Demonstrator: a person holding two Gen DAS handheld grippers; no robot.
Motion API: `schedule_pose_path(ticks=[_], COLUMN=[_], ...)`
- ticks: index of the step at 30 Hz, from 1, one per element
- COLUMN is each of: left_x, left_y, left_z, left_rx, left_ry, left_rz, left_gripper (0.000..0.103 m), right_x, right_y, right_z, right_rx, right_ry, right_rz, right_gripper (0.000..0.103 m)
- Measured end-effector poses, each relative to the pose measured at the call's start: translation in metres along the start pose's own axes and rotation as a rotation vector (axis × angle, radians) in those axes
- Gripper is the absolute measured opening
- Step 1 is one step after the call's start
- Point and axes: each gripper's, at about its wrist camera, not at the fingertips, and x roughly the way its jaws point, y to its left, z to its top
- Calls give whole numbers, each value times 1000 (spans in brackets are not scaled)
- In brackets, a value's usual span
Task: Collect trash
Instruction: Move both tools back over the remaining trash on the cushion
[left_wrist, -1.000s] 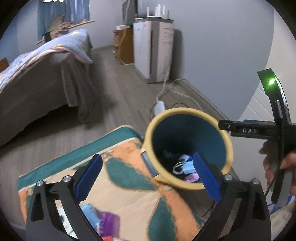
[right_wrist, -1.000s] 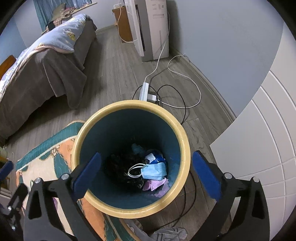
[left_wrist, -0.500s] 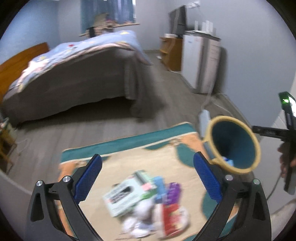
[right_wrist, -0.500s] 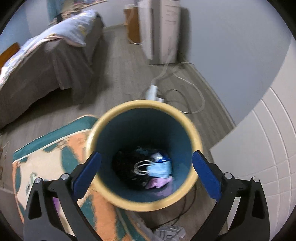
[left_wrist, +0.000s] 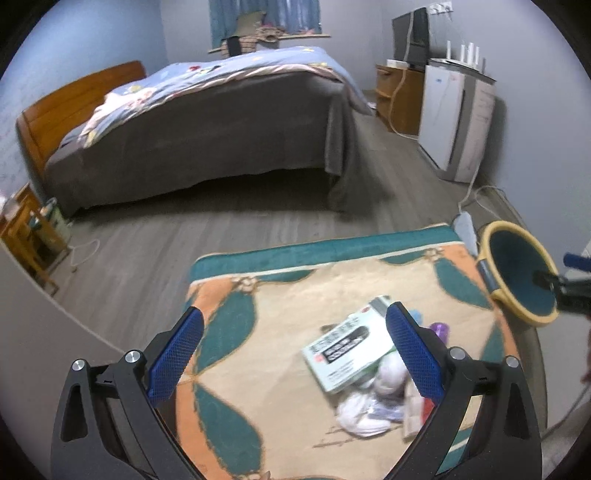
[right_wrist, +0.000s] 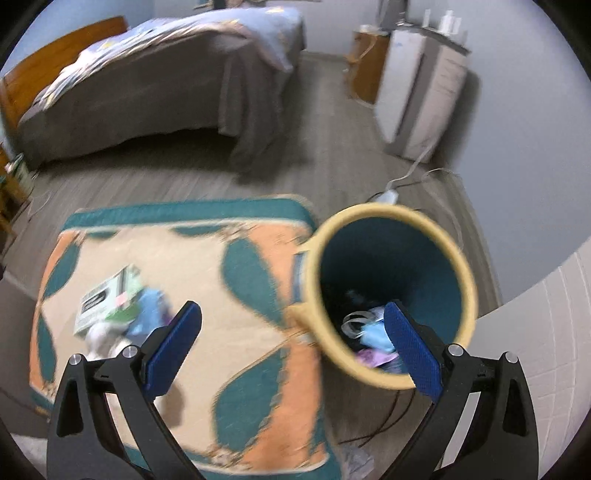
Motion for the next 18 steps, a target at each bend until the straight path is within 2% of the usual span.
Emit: schedule_pose_path(ticks=[3,7,12,18], left_x=[2,1,4,9], left_y=[12,20,24,38], left_z=[-3,-8,-9,-8], left_rx=[-28,-29,-16,-43], left_ry=[22,34,29,38], left_rz=[-33,-46,-23,-58], left_gripper=[98,98,98,98], right_x=[3,2,12,33], right_y=[22,56,87,115], right_z=[-9,-20,-33,-59], right_rx=[-5,-64,-83,-104], right_ry=[52,41,64,109], right_rz=[71,124,146,148], right_gripper=[97,97,97,97])
